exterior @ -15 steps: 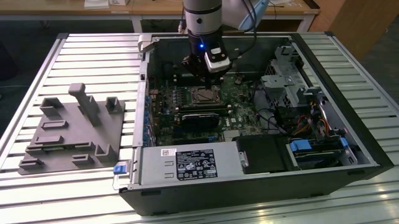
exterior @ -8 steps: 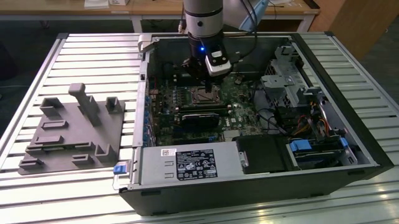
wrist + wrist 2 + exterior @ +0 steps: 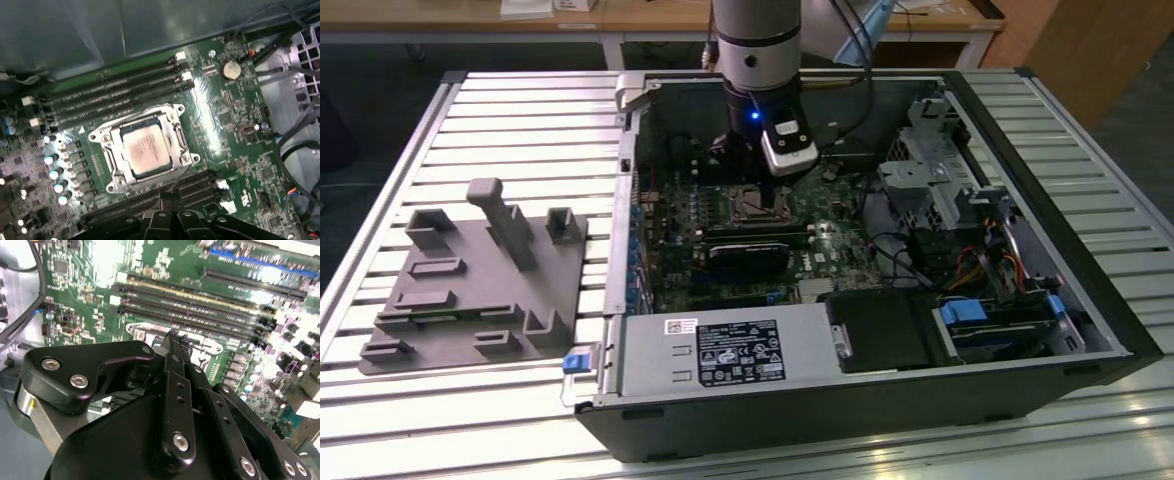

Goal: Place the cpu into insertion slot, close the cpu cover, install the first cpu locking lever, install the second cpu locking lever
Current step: 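Install the second cpu locking lever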

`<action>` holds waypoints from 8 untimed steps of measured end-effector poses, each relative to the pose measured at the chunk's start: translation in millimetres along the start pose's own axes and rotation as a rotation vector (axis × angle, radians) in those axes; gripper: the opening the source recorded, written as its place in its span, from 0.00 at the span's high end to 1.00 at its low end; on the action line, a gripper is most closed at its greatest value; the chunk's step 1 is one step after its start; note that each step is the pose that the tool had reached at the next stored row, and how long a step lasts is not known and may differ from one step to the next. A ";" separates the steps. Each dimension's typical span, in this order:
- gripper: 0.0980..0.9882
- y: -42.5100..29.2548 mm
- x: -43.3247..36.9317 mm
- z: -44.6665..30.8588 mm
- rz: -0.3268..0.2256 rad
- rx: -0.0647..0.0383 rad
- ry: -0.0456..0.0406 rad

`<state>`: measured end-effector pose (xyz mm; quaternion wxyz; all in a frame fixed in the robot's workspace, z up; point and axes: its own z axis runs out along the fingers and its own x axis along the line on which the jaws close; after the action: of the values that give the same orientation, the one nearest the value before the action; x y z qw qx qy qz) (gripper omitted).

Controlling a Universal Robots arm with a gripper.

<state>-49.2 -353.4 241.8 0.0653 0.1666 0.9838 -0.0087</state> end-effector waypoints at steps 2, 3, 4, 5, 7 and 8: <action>0.99 -2.2 -0.7 0.6 0.000 0.000 0.0013; 0.99 -3.0 -0.9 1.0 0.000 0.001 0.0025; 0.99 -3.5 -1.1 1.5 0.000 0.001 0.0045; 0.99 -4.0 -1.1 2.1 0.000 0.002 0.0083; 0.99 -4.6 -1.2 3.3 -0.004 0.005 0.0188; 0.99 -4.8 -1.1 3.9 -0.006 0.006 0.0226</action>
<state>-49.2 -358.4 238.1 0.0537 0.1636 0.9850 -0.0098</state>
